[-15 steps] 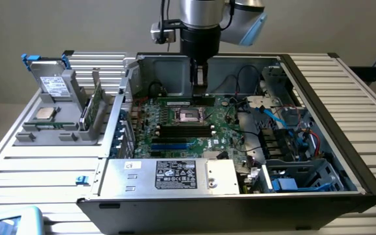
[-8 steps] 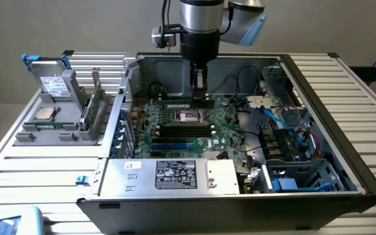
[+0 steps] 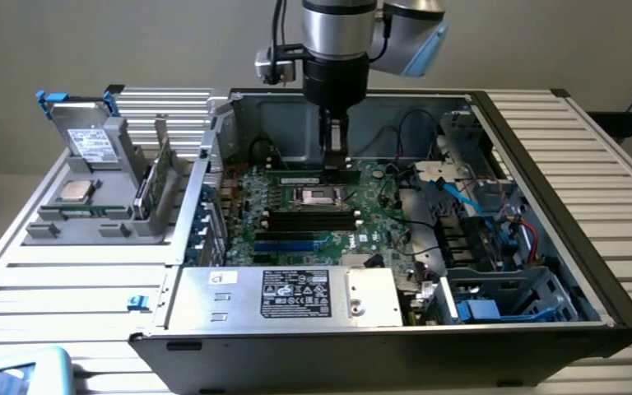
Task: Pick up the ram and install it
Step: 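Insert the ram into the slot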
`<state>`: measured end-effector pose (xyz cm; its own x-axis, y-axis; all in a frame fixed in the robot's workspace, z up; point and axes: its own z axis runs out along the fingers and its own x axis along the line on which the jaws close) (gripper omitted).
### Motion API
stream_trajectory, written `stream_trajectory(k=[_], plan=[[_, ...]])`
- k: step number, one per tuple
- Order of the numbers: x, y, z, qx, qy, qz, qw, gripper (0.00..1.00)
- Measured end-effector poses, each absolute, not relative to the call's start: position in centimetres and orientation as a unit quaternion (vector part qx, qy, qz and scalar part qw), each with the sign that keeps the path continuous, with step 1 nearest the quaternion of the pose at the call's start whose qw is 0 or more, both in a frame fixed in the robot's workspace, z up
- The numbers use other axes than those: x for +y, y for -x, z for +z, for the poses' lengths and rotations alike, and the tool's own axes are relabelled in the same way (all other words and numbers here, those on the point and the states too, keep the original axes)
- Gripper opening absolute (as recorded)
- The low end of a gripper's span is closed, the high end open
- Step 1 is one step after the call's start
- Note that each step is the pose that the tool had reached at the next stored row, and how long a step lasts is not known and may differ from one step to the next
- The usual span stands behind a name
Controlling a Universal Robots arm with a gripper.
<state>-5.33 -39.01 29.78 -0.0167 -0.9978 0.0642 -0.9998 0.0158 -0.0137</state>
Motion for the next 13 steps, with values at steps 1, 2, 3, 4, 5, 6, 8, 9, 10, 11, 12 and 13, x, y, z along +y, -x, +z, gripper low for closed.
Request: stream_trajectory(k=[1, 2, 3, 4, 5, 6, 8, 9, 10, 11, 12, 13], plan=[[-39.0, 5.3, 29.6, -0.712, -0.701, 0.027, 0.018, 0.13], [-39.0, 5.3, 29.4, -0.712, -0.701, 0.027, 0.018, 0.13], [-39.0, 5.3, 29.2, -0.712, -0.701, 0.027, 0.018, 0.13], [-39.0, 5.3, 29.0, -0.712, -0.701, 0.028, 0.018, 0.13], [-39.0, 5.3, 28.9, -0.713, -0.701, 0.028, 0.018, 0.13], [-39.0, 5.3, 28.7, -0.713, -0.701, 0.028, 0.018, 0.13], [-39.0, 5.3, 28.3, -0.713, -0.701, 0.028, 0.018, 0.13], [-39.0, 5.3, 28.1, -0.713, -0.701, 0.028, 0.018, 0.13], [-39.0, 5.3, 28.0, -0.713, -0.701, 0.028, 0.018, 0.13], [-39.0, 5.3, 27.8, -0.713, -0.701, 0.028, 0.019, 0.13], [-39.0, 5.3, 27.6, -0.713, -0.701, 0.028, 0.019, 0.13], [-39.0, 5.3, 27.4, -0.713, -0.701, 0.028, 0.019, 0.13]])
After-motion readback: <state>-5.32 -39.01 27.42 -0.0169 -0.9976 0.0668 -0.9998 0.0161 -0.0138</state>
